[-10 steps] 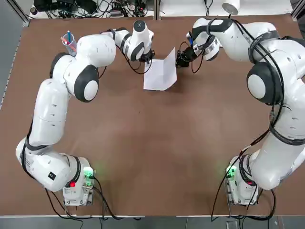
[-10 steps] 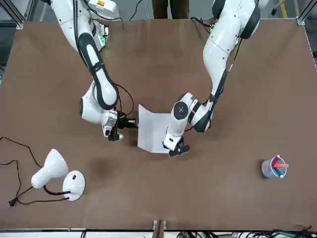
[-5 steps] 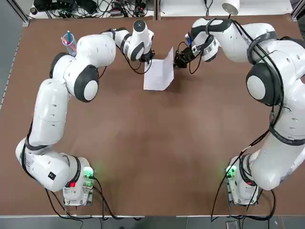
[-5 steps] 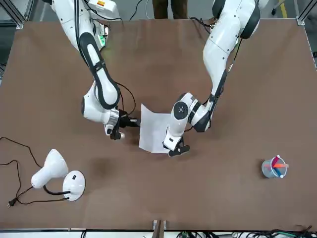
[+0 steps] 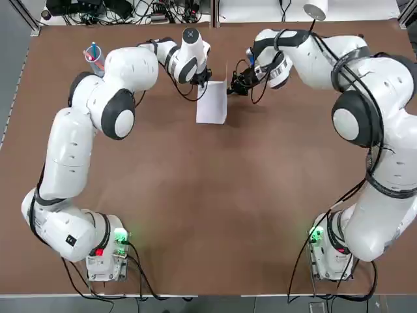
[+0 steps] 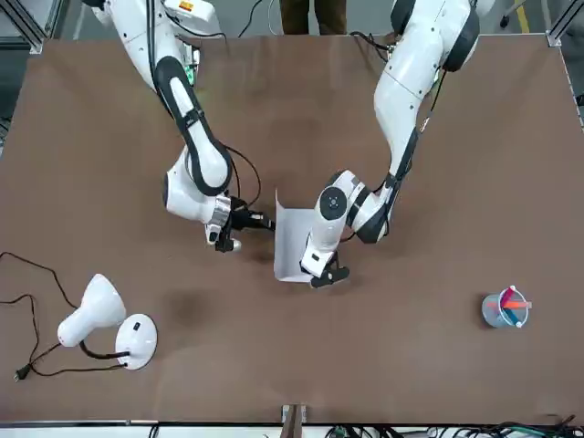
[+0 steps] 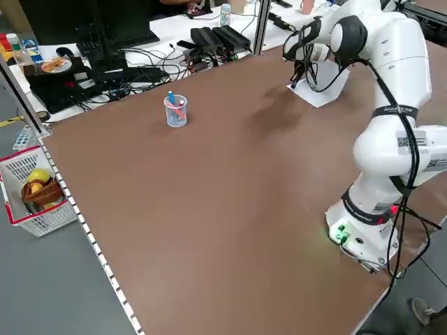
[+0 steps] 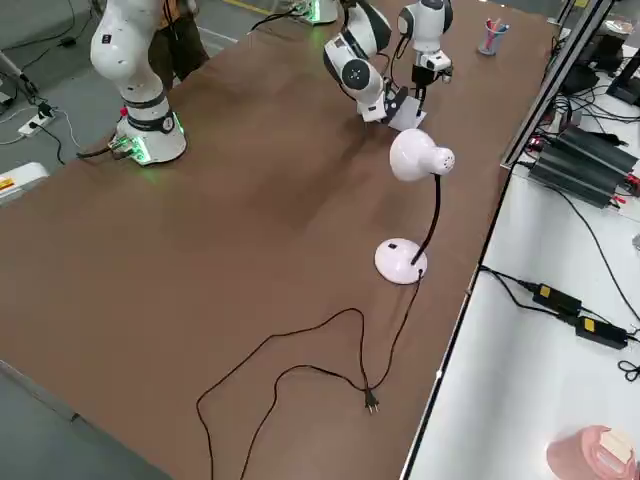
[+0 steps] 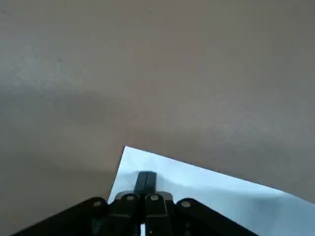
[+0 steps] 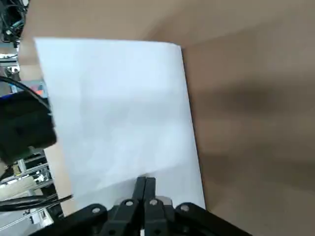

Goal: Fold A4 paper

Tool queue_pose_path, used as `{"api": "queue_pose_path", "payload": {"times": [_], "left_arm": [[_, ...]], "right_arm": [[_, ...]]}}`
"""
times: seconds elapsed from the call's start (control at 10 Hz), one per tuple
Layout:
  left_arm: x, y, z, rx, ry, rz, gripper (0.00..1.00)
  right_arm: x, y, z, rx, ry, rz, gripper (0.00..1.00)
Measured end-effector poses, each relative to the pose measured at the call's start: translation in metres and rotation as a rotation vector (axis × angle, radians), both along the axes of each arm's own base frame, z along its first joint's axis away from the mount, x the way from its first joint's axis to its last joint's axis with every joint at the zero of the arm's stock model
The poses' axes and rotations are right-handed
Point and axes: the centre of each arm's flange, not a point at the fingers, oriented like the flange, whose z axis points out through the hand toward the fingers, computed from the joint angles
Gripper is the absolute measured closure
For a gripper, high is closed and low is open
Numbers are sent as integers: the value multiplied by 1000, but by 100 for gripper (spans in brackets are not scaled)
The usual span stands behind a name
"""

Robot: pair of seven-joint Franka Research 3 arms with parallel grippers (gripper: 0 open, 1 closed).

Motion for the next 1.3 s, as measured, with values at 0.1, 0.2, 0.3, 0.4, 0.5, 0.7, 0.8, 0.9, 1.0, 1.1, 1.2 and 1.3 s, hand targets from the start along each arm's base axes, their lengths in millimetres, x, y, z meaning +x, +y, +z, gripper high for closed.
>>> {"api": "queue_pose_path", "payload": {"times": [0.1, 0.2, 0.3, 0.4, 0.5, 0.7, 0.8, 0.9, 1.0, 1.1, 1.2, 1.3], "left_arm": [[0, 0, 0, 0, 0, 0, 99], [0, 0, 0, 0, 0, 0, 99], [0, 0, 0, 0, 0, 0, 99], [0, 0, 0, 0, 0, 0, 99], [0, 0, 0, 0, 0, -1, 99], [0, 0, 0, 2, -2, -12, 99], [0, 0, 0, 4, -3, -26, 99], [1, 0, 1, 9, -6, -41, 99], [3, 3, 1, 20, -16, -50, 99], [6, 7, 1, 30, -24, -51, 99], [8, 10, 1, 44, -33, -67, 99], [11, 14, 1, 65, -33, -86, 99]], "right_arm": [[-1, 6, -10, -8, 5, 4, 98], [-2, 11, -19, -8, 14, 0, 98], [-2, 15, -25, -4, 22, -5, 98], [-3, 20, -28, 1, 26, -6, 98], [-4, 24, -29, 0, 23, -5, 98], [-8, 29, -31, -21, 8, -17, 98], [-12, 34, -32, -23, 8, -11, 98], [-16, 39, -35, -27, 9, -4, 98], [-19, 42, -40, -35, 12, 0, 98], [-22, 43, -46, -43, 17, 2, 98], [-24, 44, -49, -47, 20, 5, 98], [-25, 46, -49, -47, 21, 8, 98]]}}
